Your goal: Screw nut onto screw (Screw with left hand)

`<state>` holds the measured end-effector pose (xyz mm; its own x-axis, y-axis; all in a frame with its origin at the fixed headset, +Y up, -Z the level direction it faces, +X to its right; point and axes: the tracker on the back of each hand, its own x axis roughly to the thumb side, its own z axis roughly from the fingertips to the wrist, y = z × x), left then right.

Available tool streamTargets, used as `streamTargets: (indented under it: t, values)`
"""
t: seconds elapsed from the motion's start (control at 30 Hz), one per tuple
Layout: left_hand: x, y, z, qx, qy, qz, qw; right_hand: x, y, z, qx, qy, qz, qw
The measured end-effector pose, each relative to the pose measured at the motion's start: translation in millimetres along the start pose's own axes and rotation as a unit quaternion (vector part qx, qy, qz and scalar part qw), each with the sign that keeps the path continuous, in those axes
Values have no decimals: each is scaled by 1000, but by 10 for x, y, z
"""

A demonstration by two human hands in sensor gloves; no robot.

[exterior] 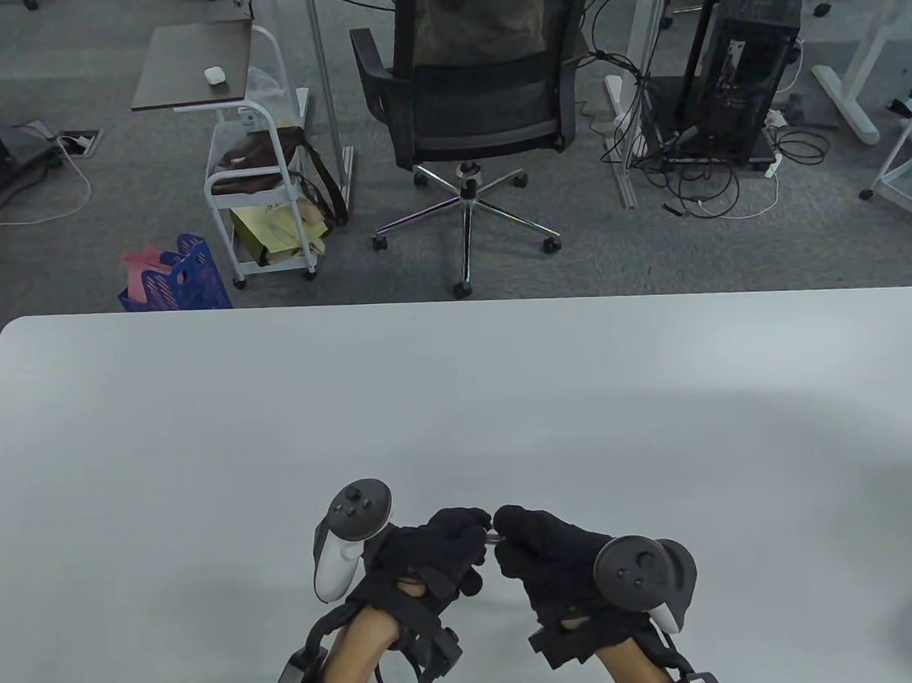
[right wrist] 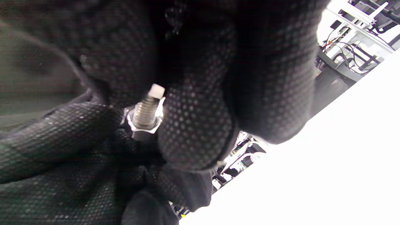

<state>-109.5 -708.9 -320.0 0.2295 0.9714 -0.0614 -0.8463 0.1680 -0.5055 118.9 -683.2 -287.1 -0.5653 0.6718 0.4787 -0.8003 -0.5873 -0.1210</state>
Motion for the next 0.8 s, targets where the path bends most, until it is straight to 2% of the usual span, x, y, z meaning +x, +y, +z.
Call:
streamTargets:
  t: [0.2,0.3,0.43,0.6,0.8]
  values:
    - [47,10,11,23,-5,-15,1000,-14,29,-5,24,14,-26,999]
    - [59,4,9,20,-10,-17,1000,2,33,-9,33,8,-8,999]
    - [41,-12,-7,-9,-16,-4,1000,5,8,-5,15,1,6,1000]
    - [12,4,-6,21,-12,-10,1000,10,15,-8,15,0,5,1000]
    - [58,-11,-17,-9,-32,-5,999,12,12,-5,7,-2,11,1000]
